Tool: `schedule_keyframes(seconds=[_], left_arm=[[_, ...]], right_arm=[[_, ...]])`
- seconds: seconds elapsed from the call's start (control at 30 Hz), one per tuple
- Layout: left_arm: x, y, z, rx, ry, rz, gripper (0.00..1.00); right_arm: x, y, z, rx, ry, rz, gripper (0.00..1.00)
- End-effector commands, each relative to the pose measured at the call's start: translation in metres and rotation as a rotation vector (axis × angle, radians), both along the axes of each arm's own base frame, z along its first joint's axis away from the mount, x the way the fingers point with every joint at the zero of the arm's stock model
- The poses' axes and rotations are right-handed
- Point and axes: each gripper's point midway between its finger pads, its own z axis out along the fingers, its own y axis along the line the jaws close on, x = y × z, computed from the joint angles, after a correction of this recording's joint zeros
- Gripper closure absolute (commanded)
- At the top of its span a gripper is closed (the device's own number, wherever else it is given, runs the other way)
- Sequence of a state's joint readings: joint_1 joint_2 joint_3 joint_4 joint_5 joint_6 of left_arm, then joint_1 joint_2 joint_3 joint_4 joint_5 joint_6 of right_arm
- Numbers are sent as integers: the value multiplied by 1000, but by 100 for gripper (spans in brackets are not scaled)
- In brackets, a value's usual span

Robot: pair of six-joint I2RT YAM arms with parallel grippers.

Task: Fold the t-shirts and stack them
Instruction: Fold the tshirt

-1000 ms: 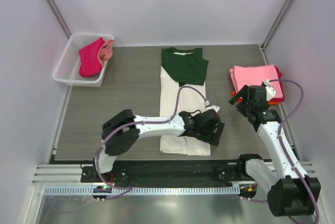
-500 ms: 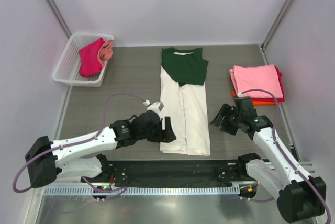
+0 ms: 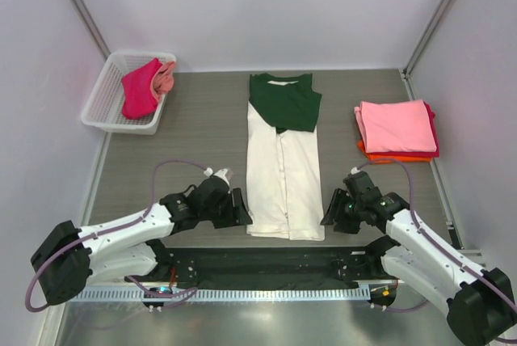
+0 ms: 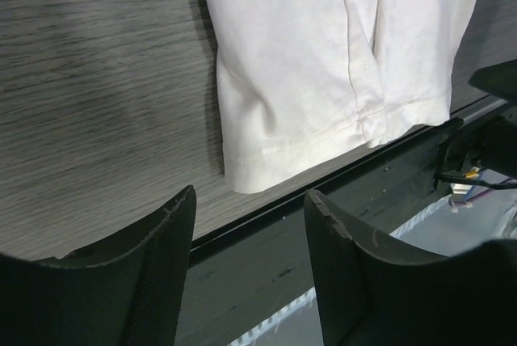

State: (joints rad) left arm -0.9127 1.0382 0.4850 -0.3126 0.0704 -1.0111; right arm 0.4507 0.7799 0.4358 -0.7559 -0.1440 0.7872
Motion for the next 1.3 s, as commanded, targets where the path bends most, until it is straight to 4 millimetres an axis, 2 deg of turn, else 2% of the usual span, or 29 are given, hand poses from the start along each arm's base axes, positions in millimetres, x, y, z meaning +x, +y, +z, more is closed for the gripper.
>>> schedule_keyframes(seconds=[0.0, 0.13, 0.37, 0.4, 0.5, 0.7, 0.83, 0.87, 0.93, 1.13, 1.2, 1.27], left_arm=[[2, -19, 7, -88, 6, -36, 44], [-1, -27, 1, -124, 41, -44, 52], [-4, -28, -6, -132, 63, -39, 62], [-5, -26, -10, -125, 70, -35, 65], [-6, -25, -13, -121, 78, -31, 67], [-5, -19, -21, -95, 76, -4, 66], [-4, -17, -27, -71, 80, 5, 54], [-4, -16, -29, -66, 83, 6, 52], [-2, -14, -31, -58, 74, 14, 51], [-4, -25, -36, -96, 107, 1, 68], [-4, -32, -36, -133, 111, -6, 74], [-7, -39, -35, -176, 136, -17, 89]], right_arm=[[-10, 3, -12, 5, 46, -2, 47], [-17, 8, -20, 14, 69, 20, 50], [-23, 18, -25, 17, 93, 65, 53], [-23, 19, -24, 19, 90, 67, 63], [-22, 21, -21, 28, 85, 74, 80], [-23, 22, -20, 37, 80, 75, 81], [-23, 23, -19, 44, 71, 78, 82], [-22, 22, -19, 43, 69, 76, 85], [-24, 22, -19, 45, 74, 77, 85], [-24, 23, -20, 48, 69, 76, 87], [-24, 24, -18, 56, 69, 77, 90], [-24, 24, -17, 59, 64, 84, 93]])
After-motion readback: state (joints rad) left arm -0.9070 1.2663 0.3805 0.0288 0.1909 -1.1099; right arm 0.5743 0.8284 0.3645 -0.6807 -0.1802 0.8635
